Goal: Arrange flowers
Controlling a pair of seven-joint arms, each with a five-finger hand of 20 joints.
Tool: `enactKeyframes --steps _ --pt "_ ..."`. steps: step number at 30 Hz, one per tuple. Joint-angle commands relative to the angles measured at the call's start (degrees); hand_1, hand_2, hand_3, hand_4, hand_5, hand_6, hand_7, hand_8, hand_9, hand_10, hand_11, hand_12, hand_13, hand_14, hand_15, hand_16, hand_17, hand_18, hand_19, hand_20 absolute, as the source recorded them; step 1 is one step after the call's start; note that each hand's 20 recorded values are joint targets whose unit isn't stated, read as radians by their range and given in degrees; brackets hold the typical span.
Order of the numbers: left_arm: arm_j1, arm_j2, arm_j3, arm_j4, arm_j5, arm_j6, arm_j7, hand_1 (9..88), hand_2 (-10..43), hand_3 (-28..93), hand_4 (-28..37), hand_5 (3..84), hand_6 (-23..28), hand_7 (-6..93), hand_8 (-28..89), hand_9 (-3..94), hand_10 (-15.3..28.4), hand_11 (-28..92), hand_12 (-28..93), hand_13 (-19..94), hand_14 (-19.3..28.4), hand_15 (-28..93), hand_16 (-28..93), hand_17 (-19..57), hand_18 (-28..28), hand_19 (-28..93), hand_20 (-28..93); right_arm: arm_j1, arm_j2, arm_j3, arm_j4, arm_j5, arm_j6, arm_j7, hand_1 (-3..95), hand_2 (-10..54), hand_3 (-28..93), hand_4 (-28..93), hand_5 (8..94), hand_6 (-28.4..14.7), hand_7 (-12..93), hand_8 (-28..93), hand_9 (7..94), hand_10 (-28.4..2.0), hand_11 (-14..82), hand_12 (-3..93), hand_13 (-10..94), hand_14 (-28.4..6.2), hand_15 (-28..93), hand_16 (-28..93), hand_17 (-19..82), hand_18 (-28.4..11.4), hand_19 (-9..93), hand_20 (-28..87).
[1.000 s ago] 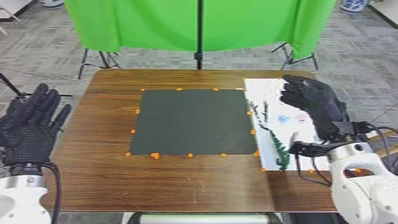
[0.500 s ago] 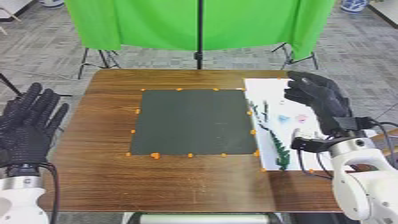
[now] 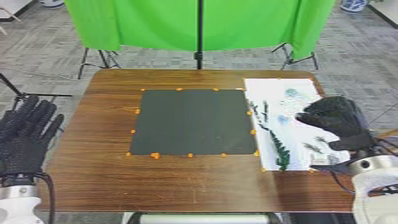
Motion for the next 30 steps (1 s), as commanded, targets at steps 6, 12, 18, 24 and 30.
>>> enactKeyframes --steps 6,12,18,24,30 --pt "1.02 0.01 0.52 -0.09 -1.89 0.99 -0.07 30.2 11.0 74 -28.3 46.3 6.1 15.1 -9 40.1 13.5 19 11 29 10.9 23 -6 -1.0 12.2 26 12 8.59 4.09 -8.96 1.97 -10.61 -17.88 11.82 24.8 -9.5 66 -22 61.2 -5.9 22 -7 64.5 -19.2 25.4 25.6 54 -17.3 52 23 22 -24.0 57 24" --pt "0.98 0.09 0.18 -0.24 -1.25 1.33 0.26 30.3 11.2 74 -28.3 46.6 6.2 15.7 -9 40.4 13.5 20 11 30 12.0 25 -6 -1.2 12.6 27 12 14.91 3.93 -16.84 2.87 -14.92 -29.95 16.31 24.8 -9.5 64 -23 61.0 -6.8 21 -7 64.7 -19.7 26.2 26.2 55 -17.6 53 23 23 -24.8 59 25" --pt "0.41 -0.11 1.08 -0.07 -1.51 1.59 -0.49 30.4 11.3 74 -28.3 46.9 6.3 16.5 -9 40.9 13.6 21 12 31 12.5 26 -5 -1.3 12.7 27 12 18.13 3.6 -23.08 4.9 -18.81 -32.17 20.77 25.6 -9.5 62 -22 62.0 -8.3 16 -6 65.2 -20.9 24.1 25.6 56 -18.1 52 23 23 -26.1 61 25" --pt "0.69 0.07 0.58 -0.43 -1.83 2.14 -0.42 30.5 11.5 74 -28.3 47.2 6.3 16.9 -9 40.9 13.7 21 12 31 12.9 28 -5 -1.4 12.8 28 12 17.15 3.2 -24.15 6.69 -20.16 -29.01 20.36 26.6 -9.5 62 -21 63.4 -8.1 16 -5 66.1 -21.0 21.8 23.9 56 -18.4 49 22 24 -26.3 62 24" --pt "0.55 -0.17 0.83 -0.6 -2.88 1.54 -0.62 30.5 11.8 74 -28.3 47.3 6.3 17.2 -9 41.1 13.9 21 12 31 13.1 29 -6 -1.4 12.8 28 12 19.05 1.73 -26.8 8.91 -19.31 -33.23 21.03 26.7 -9.5 62 -22 63.0 -8.4 15 -6 65.8 -20.9 19.9 22.9 56 -18.5 47 21 23 -26.1 62 22"
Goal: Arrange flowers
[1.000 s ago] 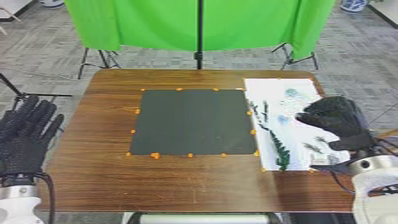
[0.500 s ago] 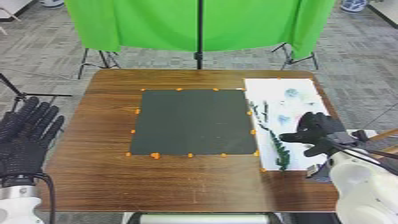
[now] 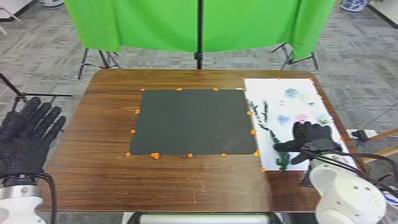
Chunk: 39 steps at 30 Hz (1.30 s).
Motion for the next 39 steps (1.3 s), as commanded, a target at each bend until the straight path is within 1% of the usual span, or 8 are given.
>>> enactKeyframes --steps 1,10,13,16,19,26,32,39 --pt "0.75 -0.37 0.34 -0.35 -1.82 0.06 -0.54 30.5 11.9 74 -28.3 47.3 6.3 17.3 -9 41.1 13.9 22 12 31 13.2 29 -6 -1.5 12.9 28 12 1.35 -1.85 -2.95 2.8 0.02 -6.83 1.09 26.7 -9.5 62 -22 62.8 -8.5 15 -6 65.3 -21.0 19.1 22.6 56 -18.6 47 21 23 -26.0 62 22" --pt "1.64 -0.34 -0.11 -0.7 -1.57 0.42 -0.47 30.5 12.6 74 -28.3 47.6 6.5 17.8 -9 41.4 14.1 22 12 31 13.4 31 -6 -1.7 13.2 29 12 1.82 -3.48 -5.23 4.69 -0.85 -8.47 0.86 29.4 -9.5 62 -24 62.7 -9.0 14 -5 65.1 -21.3 18.2 22.3 55 -18.9 46 21 23 -26.0 62 21" --pt "1.5 -0.43 -0.02 -0.64 -1.7 0.27 -0.56 30.5 12.7 74 -28.3 47.7 6.5 17.9 -9 41.5 14.1 23 12 31 13.4 32 -6 -1.8 13.3 29 12 1.91 -4.46 -5.91 6.01 0.26 -9.24 -0.22 34.6 -9.5 65 -26 63.3 -7.7 18 -5 65.0 -20.7 18.5 22.3 56 -18.3 46 21 23 -25.8 62 21" --pt "1.43 -0.64 0.04 -0.63 -1.57 0.35 -0.76 30.6 12.8 74 -28.3 47.6 6.5 18.0 -10 41.5 14.0 23 12 31 13.3 32 -6 -1.9 13.3 29 12 2.22 -5.99 -6.23 6.96 2.21 -10.87 0.15 44.0 -9.5 69 -28 62.8 -5.4 30 -7 65.4 -19.1 19.6 22.3 57 -16.8 45 20 23 -24.9 62 20" --pt "1.44 -0.84 -0.09 -0.56 -1.93 0.21 -0.9 31.1 13.3 75 -28.3 47.7 6.5 18.1 -10 41.5 14.0 23 12 32 13.3 32 -6 -1.9 13.3 30 12 1.38 -6.64 -7.16 8.15 -0.92 -8.4 -1.73 56.0 -9.5 60 -28 62.9 -3.1 34 15 72.0 -15.7 20.4 25.4 64 -13.4 44 23 26 -23.8 62 20" --pt "1.51 -1.03 -0.14 -0.48 -1.85 0.03 -1.11 31.4 13.2 75 -28.3 47.7 6.5 18.4 -10 41.6 14.1 24 13 32 13.3 33 -6 -2.2 13.6 30 13 0.81 -7.82 -8.89 9.65 -2.2 -4.97 -1.65 64.1 -9.5 57 -28 70.8 -0.4 36 19 84.5 -9.0 8.4 41.1 75 -5.3 34 42 30 -21.4 61 19" --pt "2.0 -1.17 -0.23 -0.57 -1.93 0.04 -1.09 31.9 12.7 74 -28.3 47.7 6.5 18.4 -10 41.7 14.2 24 13 32 13.2 34 -6 -2.2 13.7 30 12 0.54 -7.16 -7.8 8.23 0.12 0.47 0.2 64.6 -9.5 65 -28 77.1 0.8 36 21 91.8 -7.7 9.7 44.4 83 -2.4 32 48 34 -20.5 61 20" --pt "2.63 -1.32 -0.2 -0.71 -2.15 0.14 -0.73 32.5 12.1 74 -28.3 47.7 6.5 18.5 -10 41.7 14.2 24 13 32 13.3 34 -6 -2.2 13.7 30 12 -0.33 -5.62 -4.11 3.57 3.73 9.48 1.9 62.7 -9.5 69 -23 79.7 -0.1 34 22 93.1 -7.9 9.9 45.4 85 -2.6 31 49 36 -20.9 61 20"
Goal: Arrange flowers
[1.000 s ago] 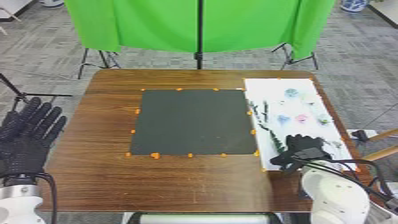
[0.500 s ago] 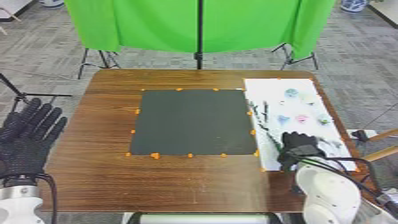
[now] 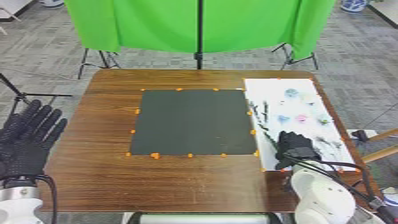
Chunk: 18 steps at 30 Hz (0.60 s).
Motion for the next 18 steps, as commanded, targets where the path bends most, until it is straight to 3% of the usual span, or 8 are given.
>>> enactKeyframes --steps 1,4,9,18 --pt "2.09 -0.67 0.1 -0.07 -0.64 -0.08 0.15 32.5 12.1 74 -28.3 47.7 6.5 18.6 -10 41.7 14.2 24 13 32 13.3 34 -6 -2.1 13.7 30 12 -3.0 1.64 2.42 -2.96 4.98 6.94 1.83 62.6 -9.5 69 -22 80.0 -0.3 34 23 93.2 -8.0 9.8 45.5 85 -2.7 31 49 36 -20.9 61 20" --pt "2.35 -0.25 0.0 0.0 -0.81 -0.01 0.37 32.6 12.1 74 -28.3 47.8 6.5 18.6 -10 41.6 14.2 24 13 32 13.3 34 -6 -2.1 13.7 30 12 -1.35 2.6 2.93 -5.0 7.06 5.58 1.54 62.4 -9.5 70 -21 80.6 -0.5 33 23 93.3 -8.1 10.3 46.0 85 -3.0 31 49 36 -21.0 61 20" --pt "1.88 0.23 0.29 0.07 -0.63 0.04 0.13 32.4 12.3 74 -28.3 47.8 6.6 18.6 -10 41.7 14.1 24 13 32 13.3 34 -6 -2.1 13.7 30 12 0.93 4.47 2.61 -8.11 7.68 7.78 1.57 62.6 -9.5 68 -18 80.8 -0.6 33 24 93.5 -8.3 10.2 46.6 85 -3.3 32 50 36 -21.1 61 20" --pt "1.99 0.88 0.31 -0.06 -0.91 0.69 0.0 32.3 12.3 74 -28.3 47.8 6.6 18.5 -10 41.7 14.1 24 13 32 13.4 35 -6 -2.2 13.7 30 13 15.65 2.47 -7.3 -5.84 8.57 9.81 1.16 62.3 -9.5 68 -17 80.7 -0.5 33 24 93.6 -8.3 10.1 47.1 85 -3.4 32 50 36 -21.6 62 20"
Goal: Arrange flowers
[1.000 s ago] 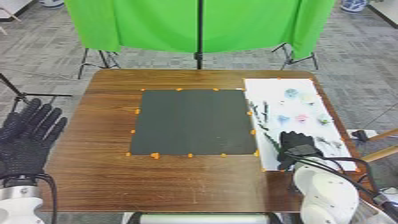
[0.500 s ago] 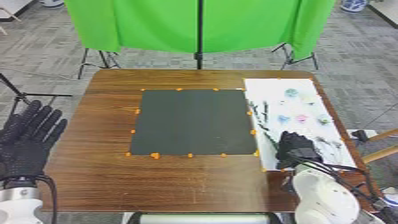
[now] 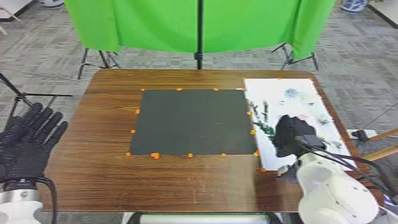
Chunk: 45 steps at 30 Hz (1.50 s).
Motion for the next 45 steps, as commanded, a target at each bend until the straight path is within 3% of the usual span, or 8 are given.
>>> enactKeyframes --steps 1,7,11,17,18,24,33,45 --pt "0.93 0.63 0.35 0.0 -0.56 0.72 -0.14 32.4 12.4 74 -28.3 47.7 6.6 18.6 -10 41.7 14.1 24 13 32 13.4 35 -6 -2.2 13.7 30 13 14.47 -2.33 -8.69 2.58 -0.09 1.89 -0.93 62.3 -9.5 68 -16 80.7 -0.4 33 24 93.6 -8.3 10.1 47.1 85 -3.4 32 50 36 -21.6 62 20" --pt "0.06 0.95 1.13 0.34 -0.39 1.08 -0.73 32.3 12.4 74 -28.3 47.8 6.6 18.6 -10 41.7 14.1 24 13 32 13.3 35 -6 -2.2 13.8 30 13 26.27 -7.29 -19.26 8.36 -1.08 0.11 -3.3 62.0 -9.5 68 -16 80.6 -0.4 33 25 93.5 -8.2 10.2 47.3 85 -3.5 33 50 35 -21.8 62 20" --pt "-1.1 1.61 2.49 0.42 3.58 2.44 -2.38 32.2 12.4 74 -28.3 47.8 6.7 18.6 -10 41.6 14.1 24 13 32 13.4 35 -6 -2.2 13.7 30 13 32.72 -11.22 -26.48 13.34 -1.93 2.09 -5.16 61.8 -9.5 68 -16 80.5 -0.5 33 25 93.3 -8.1 10.3 47.4 85 -3.5 33 50 35 -21.9 62 20" --pt "-3.15 1.53 4.87 2.67 0.32 3.24 -1.88 24.0 15.9 72 -28.3 47.8 6.9 18.3 -10 41.3 14.6 24 13 32 13.5 35 -6 -2.4 13.8 30 13 39.69 -19.21 -33.26 23.92 -2.7 6.25 -8.71 61.9 -9.5 68 -16 79.6 -0.4 34 25 92.8 -8.3 10.6 47.9 84 -3.5 34 50 35 -22.1 63 20" --pt "-3.18 1.64 5.07 2.87 -1.78 3.3 -1.45 22.5 17.1 71 -28.3 47.7 7.0 18.2 -10 41.1 14.7 24 13 31 13.6 35 -6 -2.5 13.8 30 13 40.76 -20.19 -34.41 25.46 -3.31 7.52 -8.89 61.7 -9.5 68 -16 79.1 -0.4 34 25 92.7 -8.4 10.7 47.9 84 -3.5 34 50 35 -22.1 63 20" --pt "-0.42 1.55 4.17 2.9 -5.95 1.53 0.13 24.0 20.6 56 -28.3 47.0 7.4 16.6 -9 40.6 15.1 23 13 31 14.0 34 -5 -2.7 13.9 30 13 42.97 -24.02 -38.24 29.13 -4.89 7.55 -8.64 61.5 -9.5 68 -16 77.9 -0.3 37 24 91.9 -8.5 11.8 48.3 83 -3.9 36 49 34 -22.5 64 20" --pt "-2.33 1.95 4.82 3.27 -3.74 1.59 -1.19 22.2 16.7 68 -28.3 46.4 7.2 17.0 -9 40.4 14.8 23 13 31 13.9 34 -5 -2.7 14.0 30 13 44.79 -27.4 -44.39 34.81 -8.79 5.96 -7.37 61.5 -9.5 68 -16 77.5 -0.5 38 23 91.6 -8.8 12.6 48.1 82 -4.4 38 48 34 -23.5 66 20" --pt "-2.25 2.71 5.79 2.81 -3.74 0.95 -1.83 24.8 14.8 72 -28.3 46.9 7.2 18.3 -9 40.8 14.7 24 13 31 13.7 34 -5 -2.7 14.0 30 13 41.96 -28.61 -48.52 36.28 -15.35 3.11 -2.64 61.5 -9.5 68 -16 76.2 -0.8 39 23 90.6 -9.2 16.5 50.8 81 -6.1 45 45 34 -26.4 73 21"
